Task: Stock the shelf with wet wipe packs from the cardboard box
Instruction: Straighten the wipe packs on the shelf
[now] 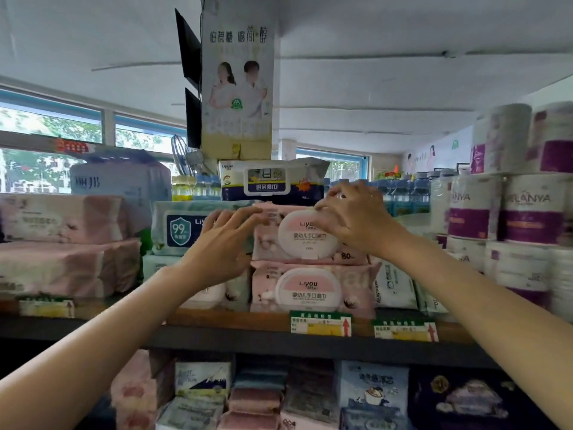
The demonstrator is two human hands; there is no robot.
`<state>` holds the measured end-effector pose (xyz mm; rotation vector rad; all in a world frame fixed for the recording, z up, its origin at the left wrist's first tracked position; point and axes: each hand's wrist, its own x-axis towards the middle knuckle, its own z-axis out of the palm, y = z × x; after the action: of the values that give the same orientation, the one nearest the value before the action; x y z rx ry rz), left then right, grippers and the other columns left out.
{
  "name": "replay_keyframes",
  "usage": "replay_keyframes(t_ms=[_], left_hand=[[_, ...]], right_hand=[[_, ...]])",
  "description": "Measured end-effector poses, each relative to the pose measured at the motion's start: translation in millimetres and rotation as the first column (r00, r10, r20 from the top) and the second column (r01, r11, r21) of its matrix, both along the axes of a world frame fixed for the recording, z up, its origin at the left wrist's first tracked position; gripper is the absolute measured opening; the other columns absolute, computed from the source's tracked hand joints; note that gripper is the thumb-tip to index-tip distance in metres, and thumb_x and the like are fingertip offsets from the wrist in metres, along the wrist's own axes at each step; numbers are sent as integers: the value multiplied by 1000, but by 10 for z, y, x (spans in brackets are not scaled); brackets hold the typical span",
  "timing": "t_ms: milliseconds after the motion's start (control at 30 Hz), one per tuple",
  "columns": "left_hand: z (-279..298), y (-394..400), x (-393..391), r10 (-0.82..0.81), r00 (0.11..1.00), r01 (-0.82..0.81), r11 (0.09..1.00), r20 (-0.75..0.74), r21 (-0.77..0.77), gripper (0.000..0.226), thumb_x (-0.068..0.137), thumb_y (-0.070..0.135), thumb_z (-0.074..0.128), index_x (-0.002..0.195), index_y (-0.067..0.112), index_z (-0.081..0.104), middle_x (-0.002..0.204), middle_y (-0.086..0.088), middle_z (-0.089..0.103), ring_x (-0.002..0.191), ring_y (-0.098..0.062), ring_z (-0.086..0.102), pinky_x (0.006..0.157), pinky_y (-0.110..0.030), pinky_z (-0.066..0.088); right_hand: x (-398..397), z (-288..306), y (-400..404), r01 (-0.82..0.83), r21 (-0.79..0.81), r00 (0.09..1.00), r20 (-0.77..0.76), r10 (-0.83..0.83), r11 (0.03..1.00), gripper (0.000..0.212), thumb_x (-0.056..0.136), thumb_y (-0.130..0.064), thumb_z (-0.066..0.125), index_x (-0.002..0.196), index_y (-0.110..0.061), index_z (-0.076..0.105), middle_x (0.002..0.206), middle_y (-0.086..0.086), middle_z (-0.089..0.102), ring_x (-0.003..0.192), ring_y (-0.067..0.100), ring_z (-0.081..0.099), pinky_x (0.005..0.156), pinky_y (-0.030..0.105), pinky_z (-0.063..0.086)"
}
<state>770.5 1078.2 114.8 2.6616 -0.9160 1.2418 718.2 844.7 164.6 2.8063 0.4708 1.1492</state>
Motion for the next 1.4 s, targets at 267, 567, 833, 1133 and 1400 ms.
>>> replay_keyframes(t_ms=[267,567,833,1133,1400], left_hand=[[741,426,349,133,991,-136,982,-33,-129,63,84,8,53,140,23,29,144,-8,29,129,-29,38,111,-48,28],[1333,670,1316,242,968,-230,960,-60,163,75,87,21,59,146,32,14,148,-9,23,132,-37,34,108,-56,31],[1508,498,2046,188,890,-147,981,-416,127,94,84,9,62,148,32,-4,154,-23,-7,128,-39,43,105,-42,40],[1413,523,2095,154,913,-87,979,-378,186,84,88,9,58,150,14,1,156,-4,9,142,-39,11,115,-46,15],[1369,805,2011,-11,877,2,1000,-480,-20,82,84,17,63,148,26,12,151,-16,22,136,-34,28,112,-50,28]], right_hand=[[525,396,548,63,-41,997,-39,-65,997,53,88,-27,53,139,-27,36,141,7,34,131,33,29,109,50,28],[1497,994,749,283,101,913,-333,-235,954,101,82,-7,65,147,-35,-6,155,13,-15,130,37,40,91,37,45],[1941,1049,615,366,460,853,-513,-94,809,109,70,-7,78,149,-28,7,151,13,24,118,38,46,87,53,51],[2057,1007,820,335,533,881,-470,-57,777,93,75,-4,73,147,-26,18,144,13,30,117,35,47,90,45,52],[2010,1019,992,544,185,807,-381,-450,818,87,79,-30,64,148,-22,12,140,18,36,117,34,46,92,37,46]])
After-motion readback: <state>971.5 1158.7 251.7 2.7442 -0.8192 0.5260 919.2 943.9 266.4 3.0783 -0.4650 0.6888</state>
